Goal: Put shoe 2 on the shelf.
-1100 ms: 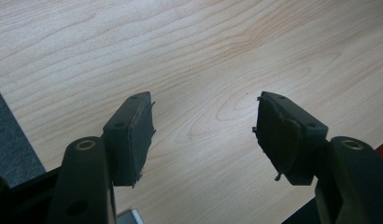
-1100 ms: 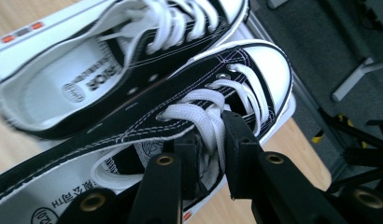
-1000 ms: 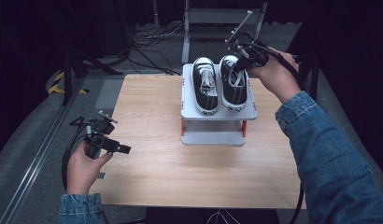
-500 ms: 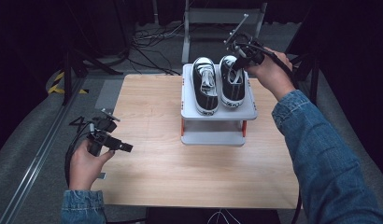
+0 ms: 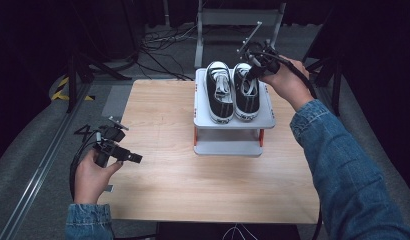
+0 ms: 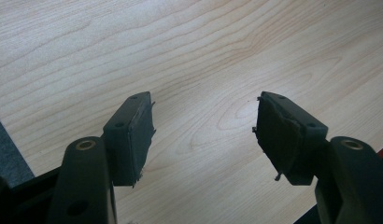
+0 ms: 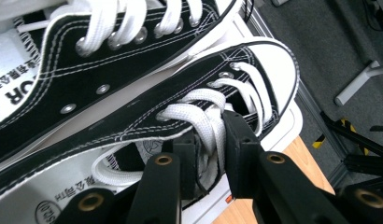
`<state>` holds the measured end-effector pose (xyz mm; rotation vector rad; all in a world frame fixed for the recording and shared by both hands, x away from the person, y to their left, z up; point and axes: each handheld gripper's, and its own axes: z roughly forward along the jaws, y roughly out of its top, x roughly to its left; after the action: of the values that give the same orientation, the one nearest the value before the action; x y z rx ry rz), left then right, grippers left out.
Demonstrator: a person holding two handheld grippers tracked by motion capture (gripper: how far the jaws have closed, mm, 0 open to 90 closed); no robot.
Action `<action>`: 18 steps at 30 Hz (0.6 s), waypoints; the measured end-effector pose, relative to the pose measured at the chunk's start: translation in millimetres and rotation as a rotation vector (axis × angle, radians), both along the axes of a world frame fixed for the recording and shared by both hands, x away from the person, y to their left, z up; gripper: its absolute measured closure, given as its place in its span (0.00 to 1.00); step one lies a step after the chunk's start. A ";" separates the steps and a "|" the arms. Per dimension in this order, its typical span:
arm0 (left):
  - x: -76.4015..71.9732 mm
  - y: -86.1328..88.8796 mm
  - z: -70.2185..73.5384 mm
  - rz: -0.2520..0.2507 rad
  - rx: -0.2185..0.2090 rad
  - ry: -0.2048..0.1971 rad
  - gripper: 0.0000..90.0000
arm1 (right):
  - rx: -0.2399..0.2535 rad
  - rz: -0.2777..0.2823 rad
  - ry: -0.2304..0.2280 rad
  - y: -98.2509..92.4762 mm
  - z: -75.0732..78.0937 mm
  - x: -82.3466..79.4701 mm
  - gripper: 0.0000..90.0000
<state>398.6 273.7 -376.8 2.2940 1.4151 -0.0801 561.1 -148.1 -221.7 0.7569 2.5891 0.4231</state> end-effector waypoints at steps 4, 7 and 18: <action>0.8 -1.3 -0.7 -0.006 -0.003 0.008 0.41 | -0.012 0.017 -0.002 3.5 -3.4 -4.0 0.85; -0.1 -1.2 -0.2 -0.004 -0.004 0.005 0.41 | -0.002 0.017 -0.002 2.2 -4.0 -5.0 0.83; -0.4 -1.7 0.3 -0.006 -0.004 0.002 0.41 | 0.189 -0.006 0.056 -25.9 23.3 -14.9 0.59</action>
<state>398.2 271.9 -376.5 2.2960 1.4081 -0.0870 546.2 -174.0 -198.4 0.8497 2.6239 0.6612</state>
